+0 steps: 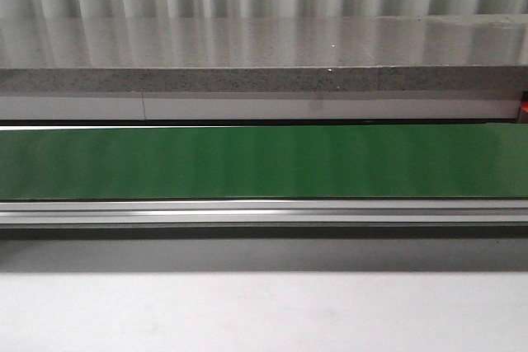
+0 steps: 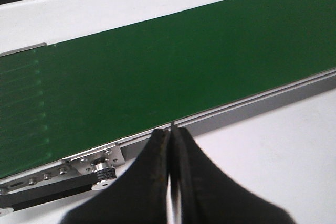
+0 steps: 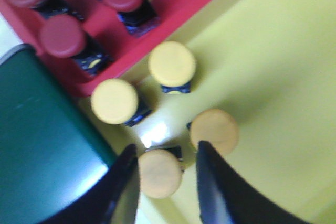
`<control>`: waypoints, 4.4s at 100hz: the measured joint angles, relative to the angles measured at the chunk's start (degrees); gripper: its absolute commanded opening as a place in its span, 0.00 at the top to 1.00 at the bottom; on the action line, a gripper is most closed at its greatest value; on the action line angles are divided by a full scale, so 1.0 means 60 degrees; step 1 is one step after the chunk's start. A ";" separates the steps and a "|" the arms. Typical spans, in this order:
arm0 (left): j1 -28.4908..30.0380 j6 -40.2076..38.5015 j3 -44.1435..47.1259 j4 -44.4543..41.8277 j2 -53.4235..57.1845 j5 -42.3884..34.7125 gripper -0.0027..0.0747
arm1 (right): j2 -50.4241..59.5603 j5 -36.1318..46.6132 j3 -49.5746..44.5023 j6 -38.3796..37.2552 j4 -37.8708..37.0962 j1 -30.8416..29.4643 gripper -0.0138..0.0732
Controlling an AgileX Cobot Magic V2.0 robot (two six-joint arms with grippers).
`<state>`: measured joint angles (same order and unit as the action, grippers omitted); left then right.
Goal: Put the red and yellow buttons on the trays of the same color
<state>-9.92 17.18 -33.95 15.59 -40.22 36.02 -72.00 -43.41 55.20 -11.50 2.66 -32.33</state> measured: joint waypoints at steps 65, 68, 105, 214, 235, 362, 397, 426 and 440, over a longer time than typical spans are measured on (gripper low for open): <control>0.0000 0.0000 0.0000 0.0000 0.0000 0.0000 0.99 | 0.3876 0.0904 -0.0927 0.0042 0.0000 0.5059 0.92; 0.0000 0.0000 0.0000 0.0000 0.0000 0.0000 0.99 | 0.4075 0.1060 -0.1096 0.0064 0.0000 0.5159 0.92; 0.0000 0.0000 0.0000 0.0000 0.0000 0.0000 0.99 | 0.6280 0.2350 -0.3125 0.1351 -0.0071 0.5467 0.92; 0.0000 0.0000 0.0000 0.0000 0.0000 0.0000 0.99 | 1.2097 0.7180 -0.9433 0.1168 -0.0216 0.5022 0.92; 0.0000 0.0000 0.0000 0.0000 0.0000 0.0000 0.99 | 1.2097 0.7236 -0.9452 0.1154 -0.0343 0.5006 0.92; 0.0204 -0.2211 0.2209 -0.1648 0.2065 -0.4036 0.99 | 1.2097 0.7236 -0.9452 0.1146 -0.0343 0.5006 0.92; 0.0623 -0.2524 0.4809 -0.1880 0.4886 -0.4961 0.99 | 1.2097 0.7236 -0.9452 0.1146 -0.0343 0.5006 0.92; 0.0706 -0.2677 0.5631 -0.1916 0.6751 -0.5161 0.99 | 1.2097 0.7236 -0.9452 0.1146 -0.0343 0.5006 0.92; 0.0725 -0.2697 0.5631 -0.1916 0.6751 -0.5194 0.99 | 1.2097 0.7236 -0.9452 0.1146 -0.0343 0.5006 0.92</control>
<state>-5.57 1.00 -0.17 4.09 0.28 4.86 0.59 0.00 -1.51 -4.62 0.60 -2.29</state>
